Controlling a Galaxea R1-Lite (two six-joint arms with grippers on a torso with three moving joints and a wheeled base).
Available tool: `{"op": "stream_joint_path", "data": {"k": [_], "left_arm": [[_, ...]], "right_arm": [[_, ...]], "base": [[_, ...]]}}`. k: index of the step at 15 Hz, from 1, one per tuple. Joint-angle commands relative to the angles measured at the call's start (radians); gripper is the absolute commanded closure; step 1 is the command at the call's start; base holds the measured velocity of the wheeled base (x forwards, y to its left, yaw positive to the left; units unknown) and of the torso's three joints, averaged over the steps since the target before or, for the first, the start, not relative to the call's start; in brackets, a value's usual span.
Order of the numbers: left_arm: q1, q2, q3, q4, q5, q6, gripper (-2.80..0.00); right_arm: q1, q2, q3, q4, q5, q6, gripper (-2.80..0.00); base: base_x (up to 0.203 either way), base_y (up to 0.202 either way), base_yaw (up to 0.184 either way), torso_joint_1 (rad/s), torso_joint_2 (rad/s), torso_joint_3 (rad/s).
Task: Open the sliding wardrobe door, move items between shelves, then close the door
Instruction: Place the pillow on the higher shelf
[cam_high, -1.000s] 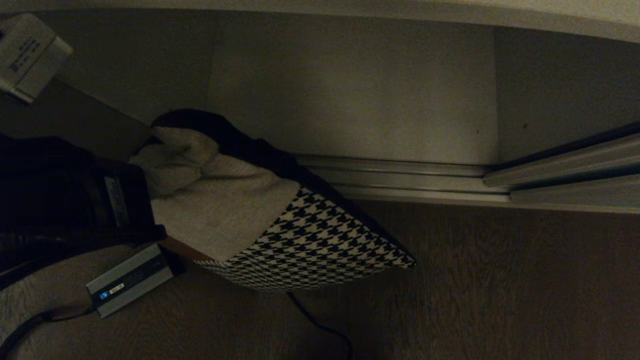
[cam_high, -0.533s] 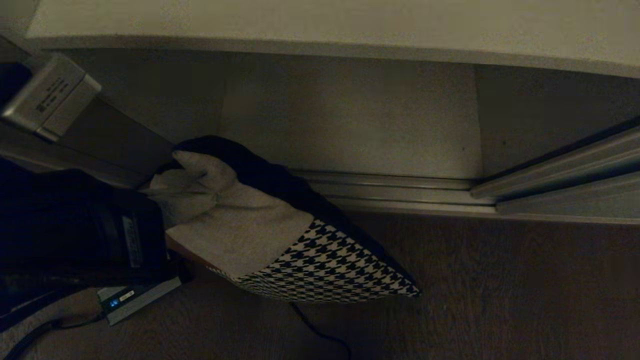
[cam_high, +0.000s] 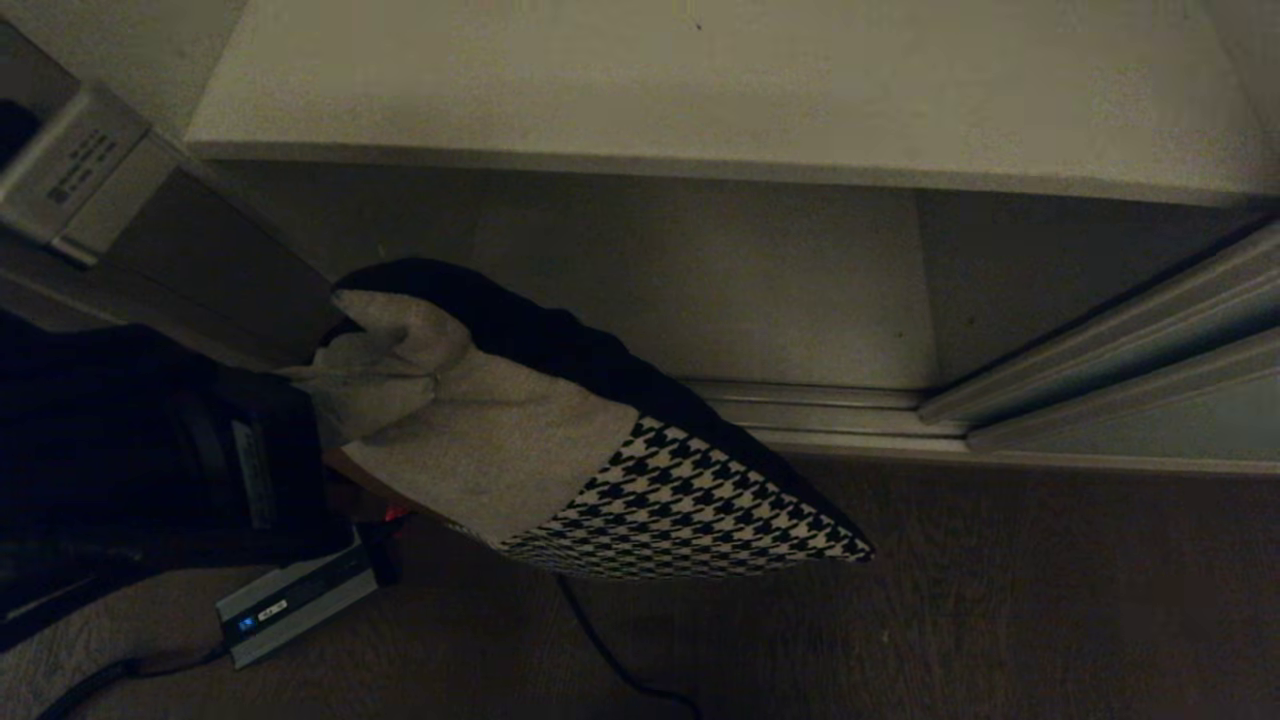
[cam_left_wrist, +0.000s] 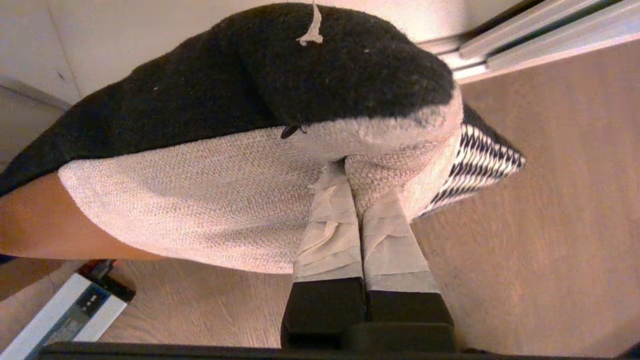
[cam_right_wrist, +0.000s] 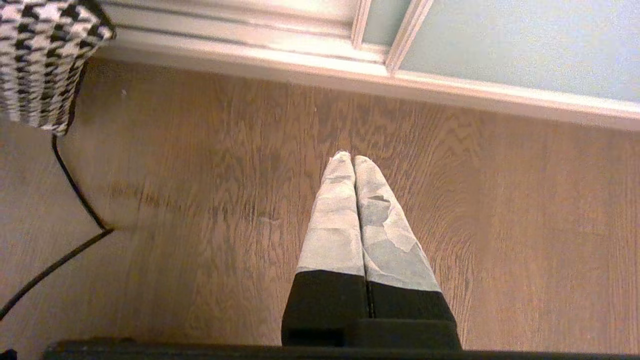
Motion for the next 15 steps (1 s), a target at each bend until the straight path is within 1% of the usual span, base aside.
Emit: {"op": "stream_joint_path", "data": {"k": [1,5,15], "left_arm": [[-0.005,-0.002,0.001,-0.003,0.002,-0.002,0.0],[-0.015,-0.002,-0.001,-0.008,0.002,0.009,0.0],[-0.013,0.0,-0.046,-0.012,0.005,0.0,0.0]], "right_arm": [[-0.001,0.0,0.003,0.0,0.001,0.0,0.0],[0.001,0.0,0.003,0.0,0.001,0.0,0.0],[0.001,0.0,0.003,0.0,0.001,0.0,0.0]], "base": [[0.0,0.0,0.0,0.002,0.01,0.199],[0.0,0.0,0.0,0.001,0.0,0.199],[0.0,0.0,0.0,0.002,0.0,0.202]]}}
